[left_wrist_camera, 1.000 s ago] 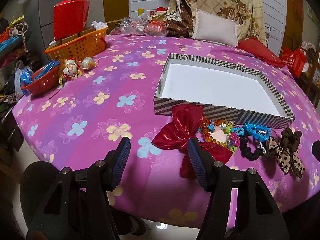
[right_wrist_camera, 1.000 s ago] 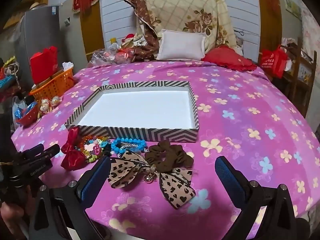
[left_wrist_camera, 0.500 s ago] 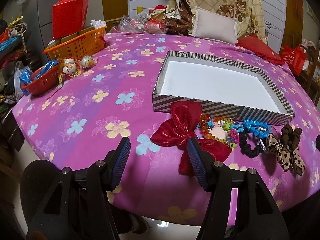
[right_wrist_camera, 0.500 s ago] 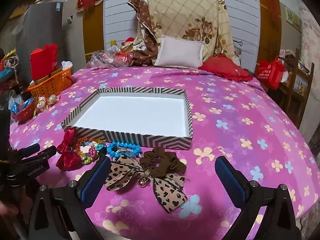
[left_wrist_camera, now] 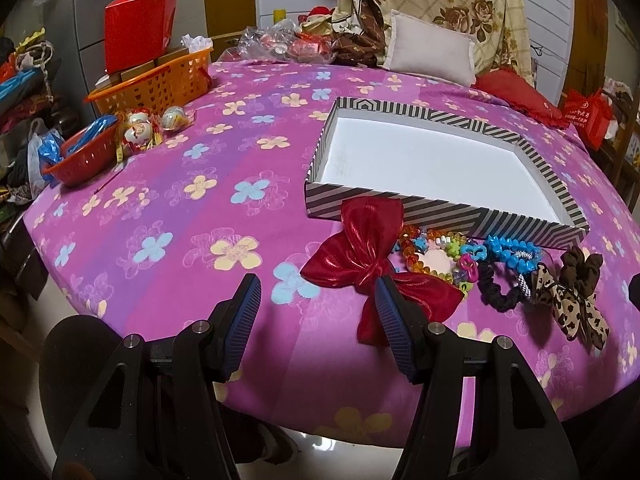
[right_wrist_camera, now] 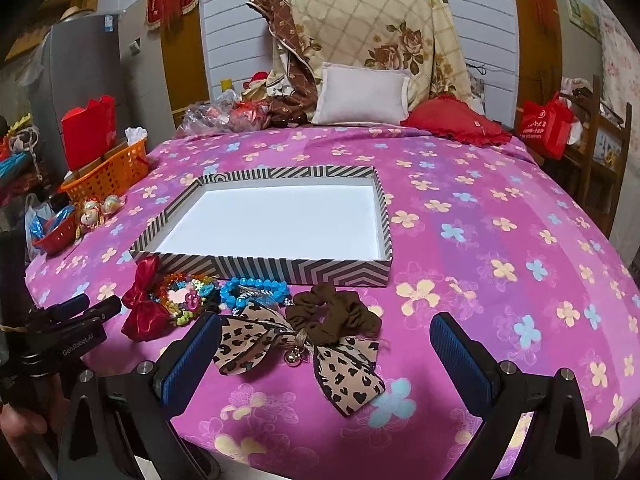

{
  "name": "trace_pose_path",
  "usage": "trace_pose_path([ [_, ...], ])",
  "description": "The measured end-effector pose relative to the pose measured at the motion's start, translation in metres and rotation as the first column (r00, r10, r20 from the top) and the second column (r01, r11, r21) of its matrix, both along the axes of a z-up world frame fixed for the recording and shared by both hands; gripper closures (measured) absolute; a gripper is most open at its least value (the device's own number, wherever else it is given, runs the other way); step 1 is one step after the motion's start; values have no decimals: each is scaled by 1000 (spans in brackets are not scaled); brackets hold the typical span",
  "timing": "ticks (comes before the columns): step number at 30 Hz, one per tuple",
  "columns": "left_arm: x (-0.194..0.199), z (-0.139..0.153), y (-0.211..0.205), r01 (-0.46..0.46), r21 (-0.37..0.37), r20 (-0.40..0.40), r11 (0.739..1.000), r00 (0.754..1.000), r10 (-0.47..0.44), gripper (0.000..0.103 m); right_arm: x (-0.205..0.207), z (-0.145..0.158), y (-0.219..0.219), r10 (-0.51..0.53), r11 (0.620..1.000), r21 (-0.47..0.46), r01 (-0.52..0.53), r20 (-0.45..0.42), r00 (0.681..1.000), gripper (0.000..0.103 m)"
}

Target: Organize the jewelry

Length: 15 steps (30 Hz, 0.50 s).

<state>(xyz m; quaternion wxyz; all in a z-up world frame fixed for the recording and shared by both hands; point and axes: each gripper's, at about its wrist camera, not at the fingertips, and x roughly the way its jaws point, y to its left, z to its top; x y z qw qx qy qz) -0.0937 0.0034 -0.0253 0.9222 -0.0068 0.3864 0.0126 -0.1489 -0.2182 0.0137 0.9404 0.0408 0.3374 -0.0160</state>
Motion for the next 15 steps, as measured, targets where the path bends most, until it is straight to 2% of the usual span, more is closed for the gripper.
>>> trace_pose_path([
  [7, 0, 1, -1, 10, 4, -1, 1000, 1000, -10, 44, -1, 0, 5, 16, 999, -34, -16, 3, 1000, 0],
  [15, -1, 1, -2, 10, 4, -4, 1000, 1000, -10, 44, 0, -10, 5, 43, 998, 52, -43, -10, 999, 0],
])
